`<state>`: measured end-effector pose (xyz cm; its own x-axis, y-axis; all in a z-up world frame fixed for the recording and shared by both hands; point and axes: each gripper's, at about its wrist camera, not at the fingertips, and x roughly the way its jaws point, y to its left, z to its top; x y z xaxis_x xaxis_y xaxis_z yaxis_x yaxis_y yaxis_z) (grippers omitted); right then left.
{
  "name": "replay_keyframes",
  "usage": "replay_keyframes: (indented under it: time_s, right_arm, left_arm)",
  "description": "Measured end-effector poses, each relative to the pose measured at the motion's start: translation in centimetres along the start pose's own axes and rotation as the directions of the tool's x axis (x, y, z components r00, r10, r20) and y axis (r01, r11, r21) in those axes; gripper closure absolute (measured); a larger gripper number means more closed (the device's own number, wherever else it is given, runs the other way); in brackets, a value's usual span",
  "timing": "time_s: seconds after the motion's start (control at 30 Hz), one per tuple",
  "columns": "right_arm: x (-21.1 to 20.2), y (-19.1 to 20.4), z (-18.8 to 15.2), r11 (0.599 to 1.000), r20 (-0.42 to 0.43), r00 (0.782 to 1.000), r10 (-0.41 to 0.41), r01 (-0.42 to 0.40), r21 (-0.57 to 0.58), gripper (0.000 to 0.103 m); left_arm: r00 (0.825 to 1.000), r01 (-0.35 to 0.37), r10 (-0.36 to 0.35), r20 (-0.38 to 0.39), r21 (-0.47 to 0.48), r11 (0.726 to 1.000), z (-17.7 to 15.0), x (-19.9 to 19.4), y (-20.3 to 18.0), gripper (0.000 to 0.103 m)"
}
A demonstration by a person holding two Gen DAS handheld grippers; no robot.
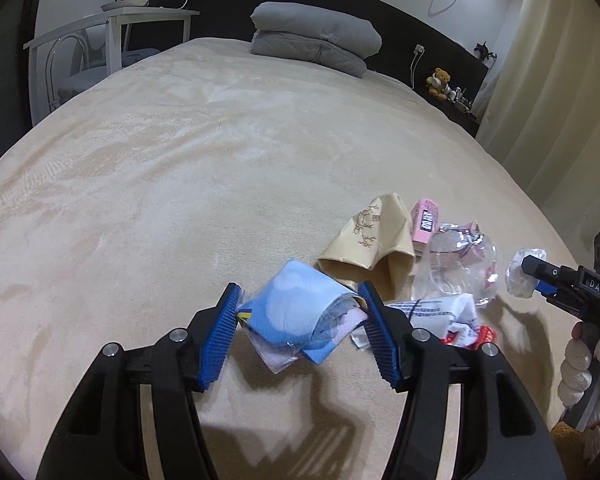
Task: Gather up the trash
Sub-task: 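Grasp the blue wrapper with the left tool while the right tool grasps a white plastic bag, then carry the blue wrapper and white bag down toward the floor bin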
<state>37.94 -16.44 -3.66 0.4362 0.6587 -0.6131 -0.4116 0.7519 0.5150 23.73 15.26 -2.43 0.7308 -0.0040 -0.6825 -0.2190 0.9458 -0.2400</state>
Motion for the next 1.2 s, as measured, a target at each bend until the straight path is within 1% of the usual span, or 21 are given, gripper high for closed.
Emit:
replay_keyframes:
  time_s: [0.13, 0.23, 0.3, 0.4, 0.5, 0.77, 0.97, 1.2]
  right_arm:
    - [-2.4, 0.3, -1.4, 1.000, 0.033, 0.999, 0.018, -0.018, -0.002, 0.051]
    - [-3.8, 0.5, -2.9, 1.000, 0.043, 0.999, 0.027, -0.027, -0.001, 0.051]
    - [-5.2, 0.8, -3.8, 0.999, 0.063, 0.997, 0.041, -0.040, -0.010, 0.051]
    - [-7.4, 1.3, -5.2, 0.997, 0.107, 0.991, 0.077, -0.075, -0.027, 0.051]
    - [-9.2, 1.5, -6.7, 0.995, 0.127, 0.987, 0.097, -0.094, -0.026, 0.051]
    - [-12.7, 2.4, -10.8, 0.994, 0.143, 0.984, 0.103, -0.095, -0.060, 0.051]
    - [-14.8, 3.2, -14.4, 0.992, 0.132, 0.986, 0.101, -0.090, -0.091, 0.051]
    - [-16.7, 3.8, -18.3, 0.990, 0.115, 0.986, 0.116, -0.105, -0.098, 0.051]
  left_arm:
    - [0.999, 0.013, -0.013, 0.033, 0.015, 1.000, -0.8, -2.5, -1.1, 0.044]
    - [0.998, 0.033, -0.033, 0.059, 0.001, 0.999, -1.5, -4.4, -1.4, 0.044]
    - [0.996, 0.054, -0.053, 0.074, -0.012, 0.998, -2.2, -5.5, -1.6, 0.044]
    - [0.992, 0.077, -0.080, 0.094, 0.030, 0.997, -3.4, -7.1, -2.7, 0.044]
    - [0.988, 0.109, -0.112, 0.106, 0.036, 0.993, -4.9, -8.5, -3.3, 0.044]
    - [0.971, 0.176, -0.185, 0.152, 0.072, 0.982, -8.7, -12.5, -5.7, 0.044]
    - [0.967, 0.193, -0.205, 0.153, 0.086, 0.977, -11.6, -14.5, -6.7, 0.044]
    - [0.961, 0.224, -0.231, 0.154, 0.063, 0.973, -14.9, -16.7, -7.3, 0.044]
